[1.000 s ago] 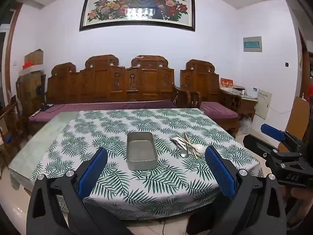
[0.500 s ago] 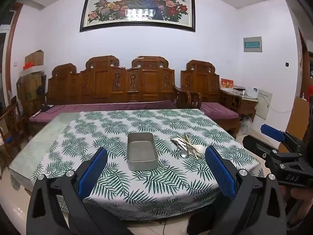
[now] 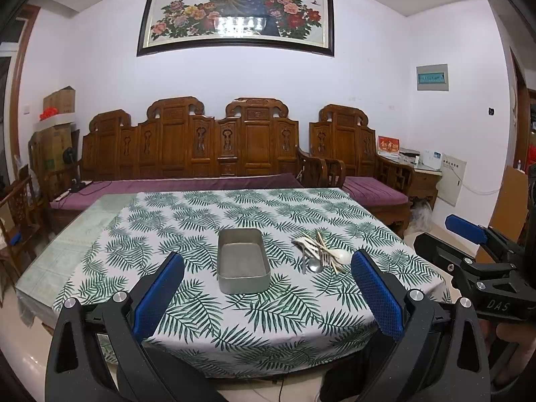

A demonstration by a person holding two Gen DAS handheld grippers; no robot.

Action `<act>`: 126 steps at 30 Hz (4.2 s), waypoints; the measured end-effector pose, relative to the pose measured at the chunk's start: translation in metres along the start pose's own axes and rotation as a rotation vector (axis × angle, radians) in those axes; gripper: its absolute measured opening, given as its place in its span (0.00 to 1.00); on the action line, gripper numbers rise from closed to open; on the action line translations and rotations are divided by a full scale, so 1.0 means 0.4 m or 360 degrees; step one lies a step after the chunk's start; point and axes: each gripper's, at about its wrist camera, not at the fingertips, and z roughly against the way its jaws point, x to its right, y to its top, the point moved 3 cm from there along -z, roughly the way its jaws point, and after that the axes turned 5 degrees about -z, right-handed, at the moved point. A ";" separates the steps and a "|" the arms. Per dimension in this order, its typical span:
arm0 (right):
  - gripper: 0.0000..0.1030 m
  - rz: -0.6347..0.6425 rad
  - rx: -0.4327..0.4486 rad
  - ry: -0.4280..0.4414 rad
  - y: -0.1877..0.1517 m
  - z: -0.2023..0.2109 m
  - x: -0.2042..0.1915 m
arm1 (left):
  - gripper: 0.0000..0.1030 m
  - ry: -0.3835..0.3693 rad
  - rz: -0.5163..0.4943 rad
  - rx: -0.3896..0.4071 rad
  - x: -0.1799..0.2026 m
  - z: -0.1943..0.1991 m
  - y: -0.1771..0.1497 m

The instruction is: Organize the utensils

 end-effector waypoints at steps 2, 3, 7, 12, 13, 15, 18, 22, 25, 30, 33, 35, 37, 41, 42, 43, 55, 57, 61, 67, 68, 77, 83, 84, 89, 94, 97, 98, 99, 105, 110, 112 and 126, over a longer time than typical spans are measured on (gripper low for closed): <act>0.98 0.0002 0.0002 0.0000 0.000 0.001 0.000 | 0.94 0.0002 -0.0002 0.0000 0.001 0.000 0.000; 0.98 0.0000 0.0002 0.0000 0.000 0.000 0.001 | 0.94 0.0004 -0.0002 0.0000 0.002 -0.002 0.000; 0.98 0.0001 0.0003 0.0001 0.000 0.001 -0.004 | 0.94 0.0004 -0.0005 0.0002 0.002 0.000 0.002; 0.98 0.0001 0.0003 0.0002 0.001 0.001 -0.004 | 0.94 0.0006 -0.0007 0.0004 0.003 0.000 0.002; 0.98 0.0001 0.0003 0.0003 0.001 0.001 -0.003 | 0.94 0.0004 -0.0006 0.0004 0.003 0.000 0.003; 0.98 0.0000 0.0003 0.0001 0.001 0.001 -0.002 | 0.94 0.0005 -0.0008 0.0002 0.004 -0.001 0.003; 0.98 0.0002 0.0004 0.0001 0.001 -0.001 -0.002 | 0.94 0.0003 -0.0005 0.0003 0.003 0.002 0.002; 0.98 0.0000 0.0006 -0.0001 0.001 -0.001 -0.003 | 0.94 0.0002 -0.0006 0.0003 0.003 0.003 0.003; 0.98 0.0000 0.0004 0.0000 -0.004 -0.003 0.002 | 0.94 0.0003 -0.0005 0.0004 0.002 0.003 0.003; 0.98 -0.0001 0.0005 0.0002 -0.004 -0.003 0.003 | 0.94 0.0002 -0.0007 0.0002 0.003 0.003 0.003; 0.98 -0.0002 0.0005 0.0001 -0.004 -0.003 0.003 | 0.94 0.0004 -0.0009 0.0004 0.003 0.004 0.004; 0.98 0.0000 0.0006 0.0000 -0.004 -0.002 0.004 | 0.94 0.0002 -0.0009 0.0008 0.002 0.008 0.003; 0.98 0.0001 0.0007 0.0001 -0.001 -0.003 0.001 | 0.94 0.0002 -0.0008 0.0009 0.002 0.008 0.002; 0.98 -0.0001 0.0007 0.0001 0.000 -0.002 0.001 | 0.94 0.0001 -0.0009 0.0009 0.003 0.008 0.002; 0.98 0.0000 0.0007 0.0000 0.000 -0.001 0.002 | 0.94 0.0000 -0.0009 0.0011 0.002 0.010 0.003; 0.98 0.0000 0.0008 0.0001 0.000 -0.002 0.001 | 0.94 -0.0002 -0.0008 0.0013 0.001 0.010 0.001; 0.98 -0.0005 0.0006 0.0001 0.002 0.001 -0.001 | 0.94 -0.0013 -0.0014 0.0019 0.007 0.013 0.002; 0.98 -0.0006 0.0005 0.0000 0.002 0.000 -0.001 | 0.94 -0.0014 -0.0017 0.0017 0.009 0.013 0.003; 0.98 -0.0007 -0.0006 -0.0002 0.003 0.005 -0.004 | 0.94 -0.0018 -0.0023 0.0011 0.012 0.010 0.002; 0.98 -0.0019 -0.0037 -0.0010 0.018 -0.008 0.013 | 0.94 -0.0039 -0.0040 -0.0023 0.012 -0.023 -0.005; 0.98 -0.0017 -0.0042 -0.0011 0.011 -0.018 0.020 | 0.94 -0.0043 -0.0038 -0.0028 0.011 -0.032 -0.006; 0.98 0.0030 -0.0087 -0.0034 0.008 -0.163 0.089 | 0.94 -0.0097 -0.0056 -0.0052 -0.001 -0.159 0.008; 0.98 0.0016 -0.0146 -0.0086 0.003 -0.288 0.180 | 0.94 -0.0115 -0.0090 -0.0098 0.002 -0.291 0.024; 0.98 0.0013 -0.0157 -0.0086 0.001 -0.306 0.193 | 0.94 -0.0124 -0.0096 -0.0113 0.005 -0.319 0.026; 0.90 0.0000 -0.0227 -0.0130 -0.005 -0.410 0.272 | 0.94 -0.0172 -0.0130 -0.0193 0.025 -0.436 0.025; 0.75 0.0031 -0.0322 -0.0152 -0.024 -0.497 0.329 | 0.94 -0.0248 -0.0136 -0.0277 0.043 -0.542 0.012; 0.67 0.0049 -0.0369 -0.0143 -0.036 -0.541 0.357 | 0.94 -0.0280 -0.0143 -0.0310 0.056 -0.593 0.005; 0.63 0.0034 -0.0386 -0.0145 -0.041 -0.559 0.373 | 0.94 -0.0289 -0.0144 -0.0318 0.059 -0.606 0.004; 0.61 0.0004 -0.0403 -0.0145 -0.045 -0.574 0.391 | 0.94 -0.0300 -0.0146 -0.0326 0.065 -0.621 0.004; 0.40 -0.0094 -0.0513 -0.0154 -0.086 -0.682 0.474 | 0.83 -0.0366 -0.0170 -0.0399 0.096 -0.726 -0.011; 0.39 -0.0115 -0.0544 -0.0097 -0.107 -0.755 0.486 | 0.78 -0.0354 -0.0154 -0.0455 0.103 -0.796 -0.031; 0.39 -0.0113 -0.0582 -0.0072 -0.122 -0.788 0.495 | 0.78 -0.0348 -0.0144 -0.0482 0.106 -0.822 -0.040; 0.17 -0.0039 -0.0908 0.0043 -0.240 -0.940 0.502 | 0.64 -0.0306 -0.0128 -0.0615 0.121 -0.907 -0.087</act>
